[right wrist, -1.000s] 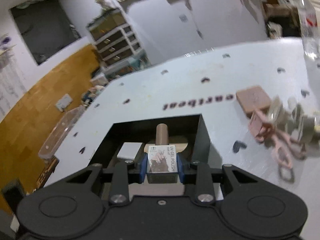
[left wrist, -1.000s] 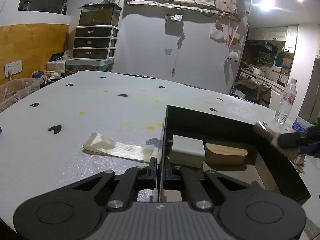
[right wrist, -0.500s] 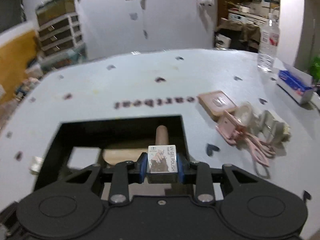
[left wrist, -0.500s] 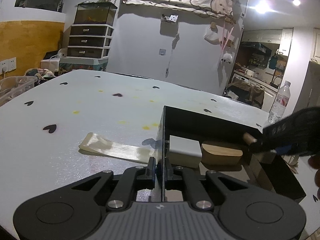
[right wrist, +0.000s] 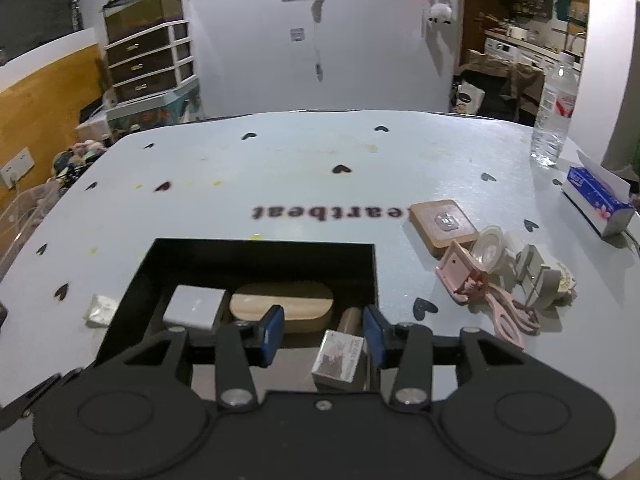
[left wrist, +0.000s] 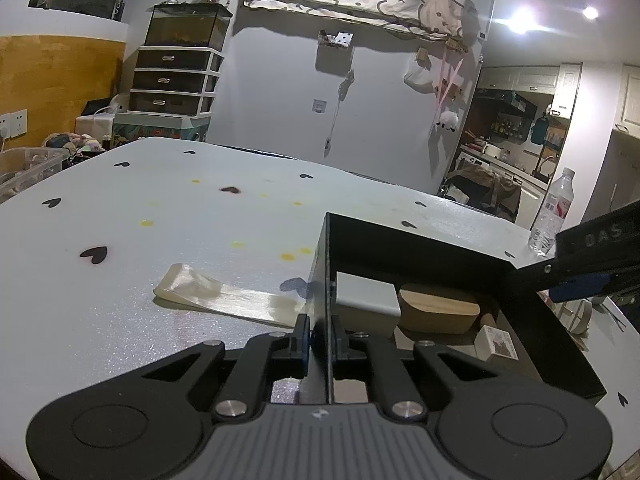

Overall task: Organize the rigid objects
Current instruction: 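Move the right gripper to the pink scissors and grasp them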

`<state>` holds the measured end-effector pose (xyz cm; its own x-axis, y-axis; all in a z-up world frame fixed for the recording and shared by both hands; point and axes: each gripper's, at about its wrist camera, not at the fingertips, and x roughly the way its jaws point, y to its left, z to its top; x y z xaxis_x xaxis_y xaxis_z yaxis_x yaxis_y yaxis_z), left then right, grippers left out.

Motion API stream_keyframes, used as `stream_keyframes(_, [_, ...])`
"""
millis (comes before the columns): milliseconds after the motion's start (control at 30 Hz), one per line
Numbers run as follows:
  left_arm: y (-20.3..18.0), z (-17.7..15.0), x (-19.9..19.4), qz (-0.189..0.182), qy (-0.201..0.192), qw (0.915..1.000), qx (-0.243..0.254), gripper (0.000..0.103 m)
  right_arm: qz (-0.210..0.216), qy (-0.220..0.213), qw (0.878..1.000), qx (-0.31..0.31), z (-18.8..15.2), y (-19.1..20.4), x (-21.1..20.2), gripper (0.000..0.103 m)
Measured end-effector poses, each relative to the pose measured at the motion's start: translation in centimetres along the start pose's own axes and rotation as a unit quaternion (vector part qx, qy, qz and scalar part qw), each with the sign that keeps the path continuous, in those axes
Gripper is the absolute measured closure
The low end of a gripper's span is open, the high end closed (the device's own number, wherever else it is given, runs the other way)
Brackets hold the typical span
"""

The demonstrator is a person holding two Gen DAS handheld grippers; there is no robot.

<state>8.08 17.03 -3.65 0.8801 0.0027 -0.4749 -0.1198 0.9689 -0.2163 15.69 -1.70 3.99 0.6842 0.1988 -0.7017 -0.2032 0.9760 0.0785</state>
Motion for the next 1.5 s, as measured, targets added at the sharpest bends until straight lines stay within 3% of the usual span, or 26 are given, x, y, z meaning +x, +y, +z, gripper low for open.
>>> stream_keyframes(200, [0.0, 0.0, -0.1, 0.002, 0.001, 1.0, 0.002, 0.093, 0.03, -0.01, 0.999, -0.009, -0.2, -0.6, -1.2, 0.049])
stream_keyframes(300, [0.0, 0.1, -0.1, 0.003, 0.001, 1.0, 0.003, 0.093, 0.049, -0.017, 0.999, -0.015, -0.4, -1.3, -2.0, 0.037])
stream_keyframes(367, [-0.1, 0.1, -0.1, 0.004, 0.001, 1.0, 0.003, 0.093, 0.059, -0.028, 0.998, -0.019, -0.5, -1.9, -2.6, 0.024])
stream_keyframes(533, [-0.3, 0.1, -0.1, 0.008, 0.002, 1.0, 0.005, 0.093, 0.084, -0.085, 0.993, -0.023, -0.9, -4.3, -4.1, 0.005])
stream_keyframes(767, [-0.6, 0.1, -0.1, 0.014, 0.003, 0.9999, 0.007, 0.093, 0.071, -0.13, 0.988, -0.038, -2.0, -8.1, -4.5, 0.0])
stream_keyframes(933, [-0.7, 0.2, -0.1, 0.019, 0.004, 0.9998, 0.009, 0.093, 0.062, -0.143, 0.987, -0.044, -3.5, -10.8, -4.1, 0.0])
stream_keyframes(1267, [-1.2, 0.2, -0.1, 0.029, 0.004, 0.9994, 0.016, 0.093, 0.016, -0.16, 0.987, 0.003, -7.0, -16.4, -1.4, 0.0])
stream_keyframes(1400, [-1.2, 0.2, -0.1, 0.03, 0.004, 0.9994, 0.017, 0.093, 0.045, -0.158, 0.986, -0.019, -7.2, -17.8, -0.5, 0.0])
stream_keyframes(1500, [-1.3, 0.2, -0.1, 0.032, 0.004, 0.9993, 0.018, 0.093, 0.063, -0.147, 0.986, -0.053, -6.5, -18.0, 0.4, 0.023])
